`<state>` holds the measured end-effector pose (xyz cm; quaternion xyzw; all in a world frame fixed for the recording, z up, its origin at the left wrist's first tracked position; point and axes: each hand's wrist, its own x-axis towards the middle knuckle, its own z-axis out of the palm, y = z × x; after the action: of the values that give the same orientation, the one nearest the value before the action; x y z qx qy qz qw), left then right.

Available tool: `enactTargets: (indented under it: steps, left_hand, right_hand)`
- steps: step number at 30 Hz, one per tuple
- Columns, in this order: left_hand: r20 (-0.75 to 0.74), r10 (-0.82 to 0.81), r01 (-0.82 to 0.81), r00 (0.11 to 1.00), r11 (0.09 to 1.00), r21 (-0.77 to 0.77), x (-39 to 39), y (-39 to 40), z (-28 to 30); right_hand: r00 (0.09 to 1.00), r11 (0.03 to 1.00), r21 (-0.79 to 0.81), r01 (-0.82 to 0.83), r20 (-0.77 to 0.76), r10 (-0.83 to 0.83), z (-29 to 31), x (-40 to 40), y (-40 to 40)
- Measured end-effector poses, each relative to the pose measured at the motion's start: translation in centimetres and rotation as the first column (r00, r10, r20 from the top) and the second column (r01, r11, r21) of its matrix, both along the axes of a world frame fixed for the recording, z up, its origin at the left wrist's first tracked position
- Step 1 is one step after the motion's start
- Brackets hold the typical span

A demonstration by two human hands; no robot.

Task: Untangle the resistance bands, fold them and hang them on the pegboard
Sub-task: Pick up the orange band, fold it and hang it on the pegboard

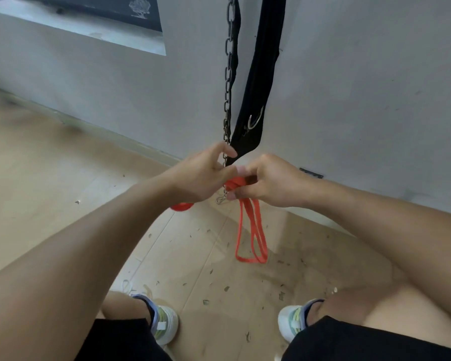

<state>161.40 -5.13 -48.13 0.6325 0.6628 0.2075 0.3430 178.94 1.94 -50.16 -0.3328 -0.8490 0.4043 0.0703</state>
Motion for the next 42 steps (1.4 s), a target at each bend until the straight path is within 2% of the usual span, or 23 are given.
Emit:
enactTargets:
  steps: [3, 5, 7, 9, 12, 14, 17, 19, 22, 26, 30, 36, 42]
  left_hand:
    - [0.209, 0.001, -0.025, 0.978, 0.993, 0.115, 0.0, 0.3, 0.7]
    - [0.388, 0.039, -0.111, 0.921, 0.98, 0.164, -0.3, 0.4, 1.5]
    - [0.454, 0.085, -0.189, 0.887, 0.964, 0.188, -1.2, 0.3, 2.4]
    - [0.412, 0.11, -0.197, 0.904, 0.965, 0.174, -2.6, 0.2, 2.7]
    - [0.285, 0.138, -0.16, 0.949, 0.985, 0.057, -4.6, 0.0, 2.2]
    - [0.176, 0.104, -0.104, 0.979, 0.995, -0.006, -4.5, -0.3, 1.9]
    - [0.21, 0.073, -0.056, 0.975, 0.995, -0.086, -2.9, -0.7, 1.7]
    - [0.207, 0.033, -0.015, 0.978, 0.996, -0.09, -1.5, -0.7, 1.5]
    - [0.051, -0.024, 0.027, 0.998, 0.997, -0.068, 0.0, -0.6, 1.0]
    - [-0.138, -0.069, 0.063, 0.988, 0.997, -0.04, 0.8, -0.5, 1.1]
    - [-0.256, -0.131, 0.122, 0.958, 0.991, -0.053, 1.2, -0.4, 1.5]
    - [-0.302, -0.15, 0.142, 0.942, 0.989, -0.05, 1.2, -0.3, 1.2]
    - [-0.274, -0.135, 0.118, 0.952, 0.99, -0.079, 0.9, -0.4, 1.2]
  right_hand:
    - [0.988, 0.975, -0.222, 0.02, -0.148, -0.054, 0.3, 0.8, 0.2]
    - [0.997, 0.972, -0.232, -0.035, -0.075, 0.018, -0.2, 1.1, 0.1]
    - [0.997, 0.963, -0.258, -0.072, -0.019, 0.07, -0.8, 1.4, -0.1]
    - [0.997, 0.956, -0.287, -0.054, -0.074, 0.034, -0.9, 1.8, 0.2]
    - [0.99, 0.968, -0.251, 0.009, -0.137, -0.045, -0.6, 2.3, 1.1]
    - [0.995, 0.979, -0.202, 0.011, -0.097, -0.031, -0.5, 2.5, 1.4]
    - [0.999, 0.992, -0.119, -0.044, 0.025, 0.047, -0.4, 2.5, 1.3]
    - [0.995, 0.994, -0.089, -0.065, 0.066, 0.071, -0.1, 2.1, 1.1]
    - [0.992, 0.994, -0.07, -0.082, 0.088, 0.088, 0.1, 1.7, 1.1]
    - [0.99, 0.989, -0.125, -0.083, 0.102, 0.096, 0.1, 2.1, 1.1]
    - [0.994, 0.983, -0.165, -0.081, 0.063, 0.092, 0.1, 2.7, 1.0]
    - [0.995, 0.98, -0.192, -0.058, 0.073, 0.073, 0.2, 3.0, 0.6]
    - [0.995, 0.98, -0.179, -0.082, 0.036, 0.089, 0.4, 2.9, 0.5]
